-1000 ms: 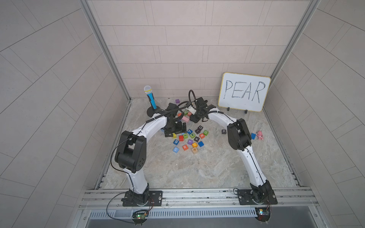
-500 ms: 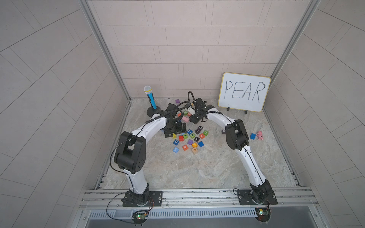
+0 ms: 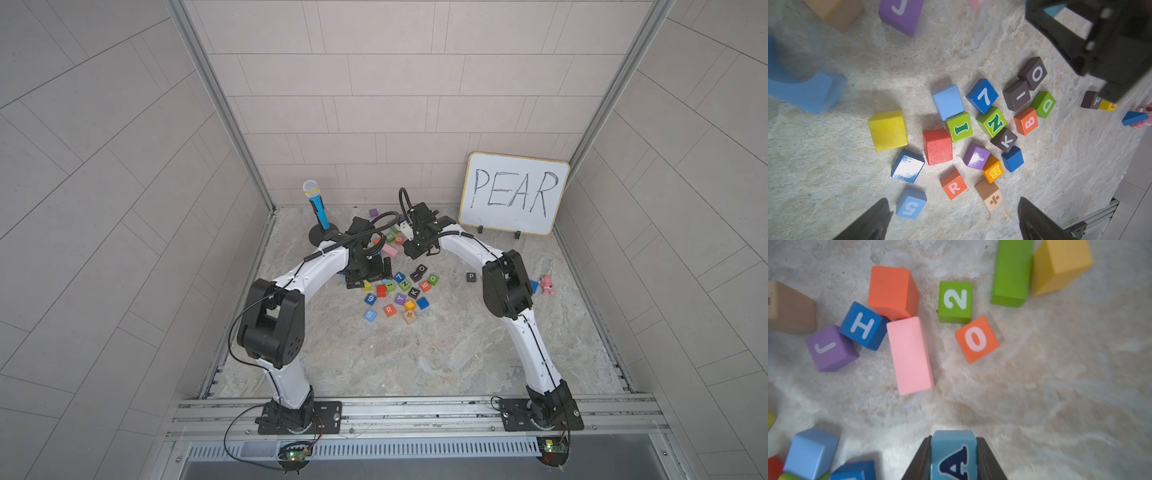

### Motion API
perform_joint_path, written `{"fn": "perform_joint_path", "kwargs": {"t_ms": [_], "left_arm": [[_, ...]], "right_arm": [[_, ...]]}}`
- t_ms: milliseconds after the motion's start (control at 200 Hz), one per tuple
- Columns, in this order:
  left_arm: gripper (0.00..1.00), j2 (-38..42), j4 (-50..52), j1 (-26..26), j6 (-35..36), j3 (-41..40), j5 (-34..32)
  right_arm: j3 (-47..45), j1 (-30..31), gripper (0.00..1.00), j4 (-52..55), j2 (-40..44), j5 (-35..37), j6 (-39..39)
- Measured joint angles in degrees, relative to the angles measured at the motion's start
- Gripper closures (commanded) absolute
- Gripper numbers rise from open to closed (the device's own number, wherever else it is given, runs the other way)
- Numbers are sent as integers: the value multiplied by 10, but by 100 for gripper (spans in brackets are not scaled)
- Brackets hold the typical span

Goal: Spell the uppercase word “pear” with letter blocks
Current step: Pick up the letter block from the center of the board, then place the letter block at the center of the board.

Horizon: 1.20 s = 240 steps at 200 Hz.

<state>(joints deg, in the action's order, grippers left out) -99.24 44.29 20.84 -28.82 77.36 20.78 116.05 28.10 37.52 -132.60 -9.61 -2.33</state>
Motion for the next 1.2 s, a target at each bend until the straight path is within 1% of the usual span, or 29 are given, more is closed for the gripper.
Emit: {"fn": "perform_joint_path", "kwargs": {"t_ms": [120, 220, 275, 335, 400, 465, 575, 665, 805, 996, 1201], "left_arm": [[0, 33, -12, 2, -7, -23, 2], [0, 57, -23, 11, -15, -38, 2], [0, 68, -29, 22, -19, -45, 1], [0, 78, -39, 39, -26, -53, 0], [0, 82, -46, 58, -32, -58, 1], [0, 81, -54, 76, -38, -58, 1], [0, 79, -64, 103, -47, -58, 1], [0, 75, -72, 118, -53, -58, 3], [0, 69, -75, 122, -57, -58, -2], [0, 69, -76, 122, -57, -59, -11], [0, 69, -76, 121, -57, -63, -16]], "right_arm": [[-168, 2, 84, -17, 166, 56, 54], [-320, 3, 84, -44, 321, 101, 118], [-408, 3, 84, -65, 398, 121, 159], [-495, 3, 84, -80, 464, 136, 202], [-577, 3, 84, -93, 509, 146, 245], [-647, 4, 84, -110, 536, 151, 284], [-745, 4, 83, -148, 575, 154, 343], [-791, 4, 83, -181, 598, 161, 375], [-813, 4, 81, -229, 600, 173, 400], [-819, 0, 80, -253, 572, 175, 410], [-819, -2, 74, -258, 560, 174, 414]]}}
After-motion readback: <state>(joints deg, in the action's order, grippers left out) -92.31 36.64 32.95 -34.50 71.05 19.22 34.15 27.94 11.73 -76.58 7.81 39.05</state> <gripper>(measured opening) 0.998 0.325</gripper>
